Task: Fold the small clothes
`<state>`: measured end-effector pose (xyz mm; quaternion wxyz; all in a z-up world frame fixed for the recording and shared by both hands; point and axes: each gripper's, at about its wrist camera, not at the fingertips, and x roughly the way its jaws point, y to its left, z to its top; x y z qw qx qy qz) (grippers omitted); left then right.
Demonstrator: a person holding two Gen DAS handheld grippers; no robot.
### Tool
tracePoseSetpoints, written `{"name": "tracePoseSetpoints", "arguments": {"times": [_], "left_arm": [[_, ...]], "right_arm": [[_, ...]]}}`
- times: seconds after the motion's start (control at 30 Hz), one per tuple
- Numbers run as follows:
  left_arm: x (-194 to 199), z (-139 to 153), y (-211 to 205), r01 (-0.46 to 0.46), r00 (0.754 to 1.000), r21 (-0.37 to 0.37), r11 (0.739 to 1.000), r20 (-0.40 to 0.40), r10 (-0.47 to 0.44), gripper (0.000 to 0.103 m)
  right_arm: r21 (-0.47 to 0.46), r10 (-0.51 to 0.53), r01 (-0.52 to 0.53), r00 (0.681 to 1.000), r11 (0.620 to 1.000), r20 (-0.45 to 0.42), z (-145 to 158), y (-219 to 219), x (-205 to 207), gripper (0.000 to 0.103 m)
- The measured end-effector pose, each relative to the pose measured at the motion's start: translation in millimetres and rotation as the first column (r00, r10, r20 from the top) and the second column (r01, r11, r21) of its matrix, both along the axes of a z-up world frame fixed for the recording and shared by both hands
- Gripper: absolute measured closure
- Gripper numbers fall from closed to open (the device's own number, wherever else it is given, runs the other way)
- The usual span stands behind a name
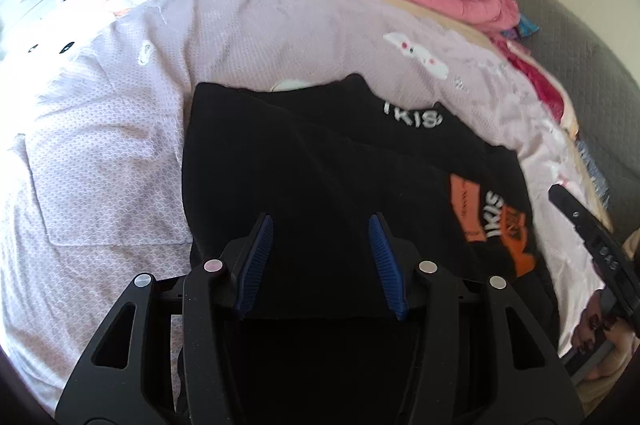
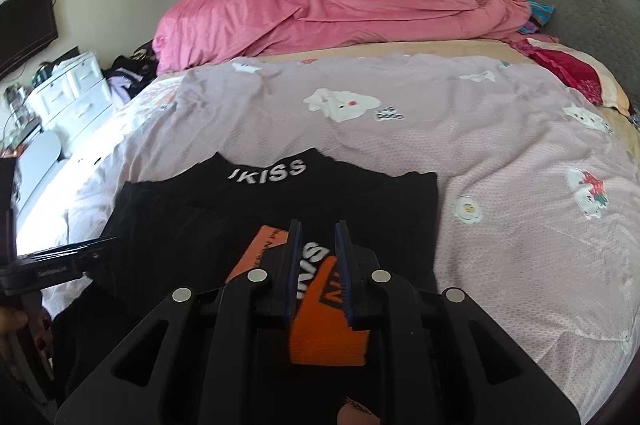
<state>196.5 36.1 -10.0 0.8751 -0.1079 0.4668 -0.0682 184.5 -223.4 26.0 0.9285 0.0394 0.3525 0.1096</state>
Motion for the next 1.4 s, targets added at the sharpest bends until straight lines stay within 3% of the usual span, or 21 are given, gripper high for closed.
{"name": "tracePoseSetpoints", "arguments": {"times": [0.13,0.27,0.4,0.6,0.67,0.77,1.0,1.4], "left_arm": [[4,-15,-2,0.011,0.999,0.044,0.999,-0.052,-0.009,0.062],[3,-19,0,0.011,0.998,0.036,0.999,-0.057,-0.009,0.062],[0,-21,4,0.013,0.998,0.024,1.000,-0.055,-0.011,0.062],[-6,-19,8,0.009,0.999,0.013,1.000,-0.051,-0.009,0.061],[-6,-19,9,0.011,0.999,0.008,1.000,-0.051,-0.010,0.061],[-8,-19,9,0.012,0.999,0.005,1.000,-0.051,-0.012,0.061],[-11,-17,11,0.006,0.999,0.003,1.000,-0.051,-0.006,0.062],[-15,-14,10,0.005,0.999,0.012,1.000,-0.045,-0.004,0.061]], "right_arm": [[-0.006,0.080,-0.081,0.996,0.997,-0.034,-6,24,-1,0.086],[-0.014,0.144,-0.146,0.987,0.989,-0.069,-14,47,-1,0.086],[-0.007,0.192,-0.194,0.976,0.981,-0.103,-20,63,2,0.079],[-0.079,0.183,-0.203,0.961,0.976,-0.207,-47,69,9,0.078],[-0.078,0.159,-0.182,0.958,0.980,-0.240,-57,60,8,0.073],[-0.024,0.157,-0.168,0.957,0.986,-0.245,-60,45,4,0.072],[-0.062,0.152,-0.170,0.962,0.984,-0.227,-59,47,-3,0.072],[-0.035,0.160,-0.172,0.964,0.985,-0.214,-50,39,-16,0.070]]}}
